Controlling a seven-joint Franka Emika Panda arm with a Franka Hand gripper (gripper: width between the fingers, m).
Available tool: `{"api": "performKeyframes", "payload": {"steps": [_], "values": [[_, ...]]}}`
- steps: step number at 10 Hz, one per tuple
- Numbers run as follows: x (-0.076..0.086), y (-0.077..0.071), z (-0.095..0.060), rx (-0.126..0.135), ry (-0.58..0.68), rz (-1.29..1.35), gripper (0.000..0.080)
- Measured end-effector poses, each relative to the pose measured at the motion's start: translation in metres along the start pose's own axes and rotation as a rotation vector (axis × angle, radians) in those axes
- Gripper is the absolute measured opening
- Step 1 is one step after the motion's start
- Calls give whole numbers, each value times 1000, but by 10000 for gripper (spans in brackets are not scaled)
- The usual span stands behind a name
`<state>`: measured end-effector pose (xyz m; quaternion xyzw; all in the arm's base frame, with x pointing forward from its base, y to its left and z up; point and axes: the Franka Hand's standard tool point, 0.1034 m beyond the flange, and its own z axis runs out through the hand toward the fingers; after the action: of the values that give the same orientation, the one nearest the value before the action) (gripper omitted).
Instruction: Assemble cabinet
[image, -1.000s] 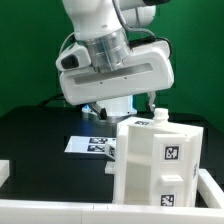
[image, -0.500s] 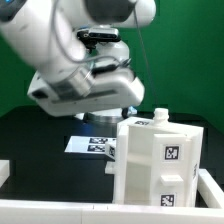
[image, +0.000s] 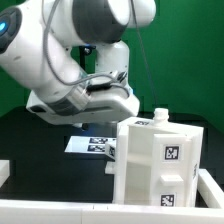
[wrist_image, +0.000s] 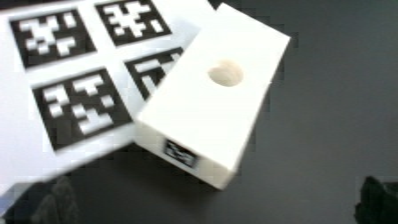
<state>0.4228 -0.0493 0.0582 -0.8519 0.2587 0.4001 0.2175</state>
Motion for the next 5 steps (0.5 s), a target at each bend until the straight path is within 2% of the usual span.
{"api": "performKeyframes", "payload": {"steps": [1,2,4,5], "values": [[3,11,10,23,-69,90,796],[7,11,16,27,-125,116,796],[9,6,12,23,-103,96,796],[10,6,14,29,-110,112,796]]}}
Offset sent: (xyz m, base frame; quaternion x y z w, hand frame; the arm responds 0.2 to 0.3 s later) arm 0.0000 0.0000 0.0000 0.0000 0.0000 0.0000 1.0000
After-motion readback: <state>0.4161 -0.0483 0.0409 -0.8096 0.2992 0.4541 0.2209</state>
